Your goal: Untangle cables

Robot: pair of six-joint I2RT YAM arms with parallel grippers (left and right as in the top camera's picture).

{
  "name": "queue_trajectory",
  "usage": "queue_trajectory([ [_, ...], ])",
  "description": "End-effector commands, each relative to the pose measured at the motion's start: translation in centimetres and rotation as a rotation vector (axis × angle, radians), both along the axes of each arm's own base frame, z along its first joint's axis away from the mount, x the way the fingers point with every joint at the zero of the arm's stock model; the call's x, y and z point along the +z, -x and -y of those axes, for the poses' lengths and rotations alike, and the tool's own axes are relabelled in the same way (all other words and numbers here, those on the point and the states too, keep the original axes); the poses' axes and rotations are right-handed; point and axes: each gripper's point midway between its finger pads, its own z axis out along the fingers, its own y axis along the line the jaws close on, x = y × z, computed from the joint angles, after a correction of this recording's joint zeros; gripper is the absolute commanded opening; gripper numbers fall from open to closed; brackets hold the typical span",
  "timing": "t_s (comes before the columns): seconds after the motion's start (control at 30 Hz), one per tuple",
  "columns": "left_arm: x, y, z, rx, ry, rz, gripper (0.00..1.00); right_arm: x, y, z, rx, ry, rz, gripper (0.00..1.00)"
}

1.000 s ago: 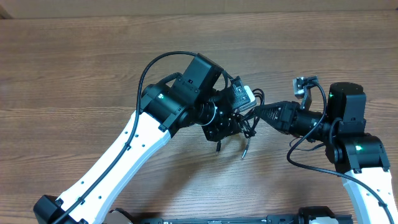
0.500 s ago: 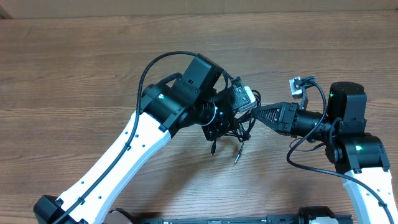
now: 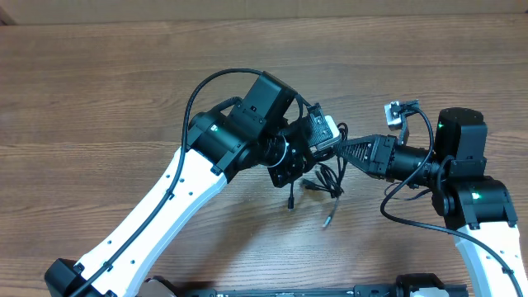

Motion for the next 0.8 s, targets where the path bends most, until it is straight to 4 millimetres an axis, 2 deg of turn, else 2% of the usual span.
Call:
queue_trajectory([
  [0.0,1.3,-0.6,0.1,0.007,0.028,0.044,0.04,1.1,0.4,-0.4,0.032,-0.021,0.030,0.04],
  [0.13,1.8,-1.4,0.3,0.092,0.058,0.006,0.04,0.9,0.4,-0.3,0.039,-0.001,0.055,0.04],
  [0.3,2.5,-2.6,0.4,0.160,0.103,-0.008,0.04,-0.4,-0.2,0.5,-0.024,0.062,0.025,0.04],
  [0.53,2.6,-3.2,0.1,0.175,0.106,-0.002,0.04,-3.7,-1.3,3.4,-0.192,0.244,-0.055,0.04],
  [0.77,1.7,-4.2,-1.6,0.257,0.043,-0.001,0.04,-3.8,-1.3,3.5,-0.196,0.249,-0.059,0.04],
])
